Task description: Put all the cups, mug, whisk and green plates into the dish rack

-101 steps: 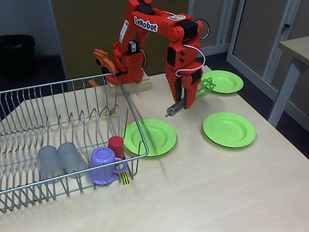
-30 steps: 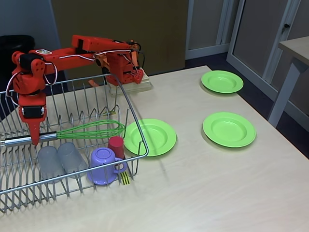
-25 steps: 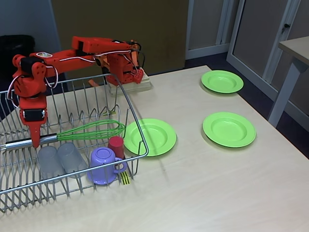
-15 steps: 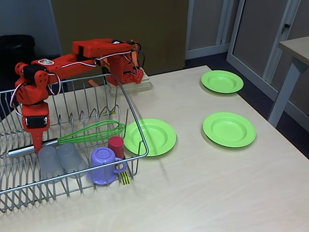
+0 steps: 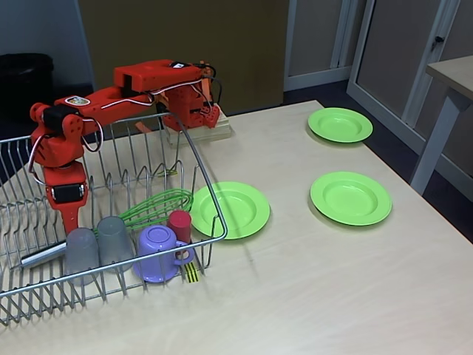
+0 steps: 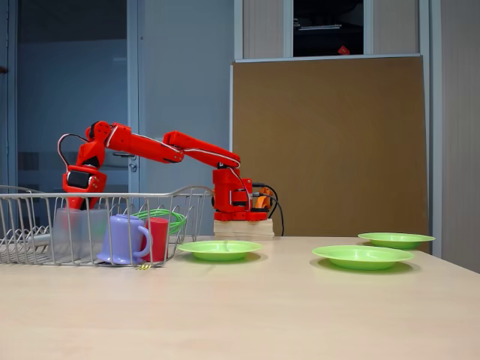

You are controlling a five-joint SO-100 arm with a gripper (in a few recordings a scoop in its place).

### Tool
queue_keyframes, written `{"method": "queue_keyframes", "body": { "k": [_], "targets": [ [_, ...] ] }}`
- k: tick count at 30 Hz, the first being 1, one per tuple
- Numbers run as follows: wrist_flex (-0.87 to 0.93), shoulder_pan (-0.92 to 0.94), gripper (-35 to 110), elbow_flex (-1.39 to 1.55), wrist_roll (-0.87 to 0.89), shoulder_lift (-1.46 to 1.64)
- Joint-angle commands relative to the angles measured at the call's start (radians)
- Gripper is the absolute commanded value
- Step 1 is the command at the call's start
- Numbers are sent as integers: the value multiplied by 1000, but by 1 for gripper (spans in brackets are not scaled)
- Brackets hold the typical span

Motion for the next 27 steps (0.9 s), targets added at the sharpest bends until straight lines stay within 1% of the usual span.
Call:
{"method": "queue_keyframes", "body": {
  "k": [1, 15, 23, 27],
  "targets": [
    [23, 2, 16, -32, -12, 29],
    [66, 25, 13, -55, -11, 98],
    [89, 63, 11, -37, -11, 270],
    [150, 37, 13, -11, -3, 388]
  ]
}}
